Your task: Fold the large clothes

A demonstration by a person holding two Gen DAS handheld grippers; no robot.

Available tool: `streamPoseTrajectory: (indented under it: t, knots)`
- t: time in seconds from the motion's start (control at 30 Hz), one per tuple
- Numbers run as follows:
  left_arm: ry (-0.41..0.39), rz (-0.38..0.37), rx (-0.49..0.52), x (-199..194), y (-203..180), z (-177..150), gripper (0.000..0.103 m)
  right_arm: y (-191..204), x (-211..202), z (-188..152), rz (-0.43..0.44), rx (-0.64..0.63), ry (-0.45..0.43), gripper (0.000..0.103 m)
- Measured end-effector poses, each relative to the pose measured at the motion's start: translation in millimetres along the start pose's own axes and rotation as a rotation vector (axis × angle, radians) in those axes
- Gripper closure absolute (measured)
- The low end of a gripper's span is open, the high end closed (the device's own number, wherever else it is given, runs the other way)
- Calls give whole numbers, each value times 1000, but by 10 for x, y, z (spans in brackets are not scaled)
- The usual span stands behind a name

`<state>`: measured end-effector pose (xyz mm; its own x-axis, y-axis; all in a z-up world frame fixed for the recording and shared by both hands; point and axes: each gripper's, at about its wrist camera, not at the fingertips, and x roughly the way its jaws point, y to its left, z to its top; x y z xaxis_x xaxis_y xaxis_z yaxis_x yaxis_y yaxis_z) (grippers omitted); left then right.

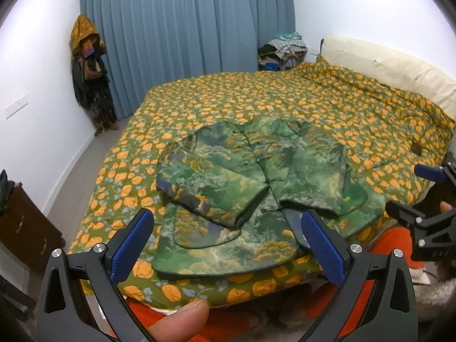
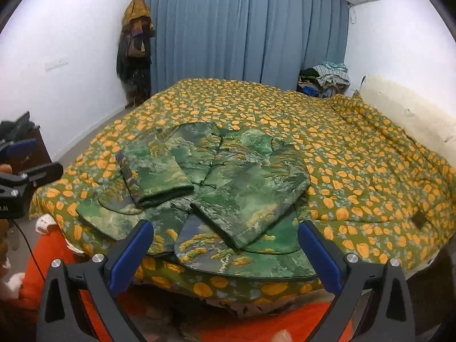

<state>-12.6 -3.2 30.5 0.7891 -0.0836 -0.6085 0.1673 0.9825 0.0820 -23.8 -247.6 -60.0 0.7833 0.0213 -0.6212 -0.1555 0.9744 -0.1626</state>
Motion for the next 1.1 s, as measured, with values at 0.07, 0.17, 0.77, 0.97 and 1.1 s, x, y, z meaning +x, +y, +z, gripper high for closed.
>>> streamPoseTrajectory:
  t: [0.07,0.17,0.77,0.97,1.1]
  knots:
    - [-3,5,-3,0,-2,-1,0,19,20,-1,5,3,6,0]
    - [6,2,-19,13,22,-18,0,48,57,-6,4,-9,28,0]
    - [25,24,-19,-11,41,-32,0,242,357,16,70,-37,97,0]
    - [49,30,-20,1,68,-72,0,369,319,69,99,-72,64,0]
    - [39,30,-18,-7,67,-68,0,378,341,73,103,-73,72,0]
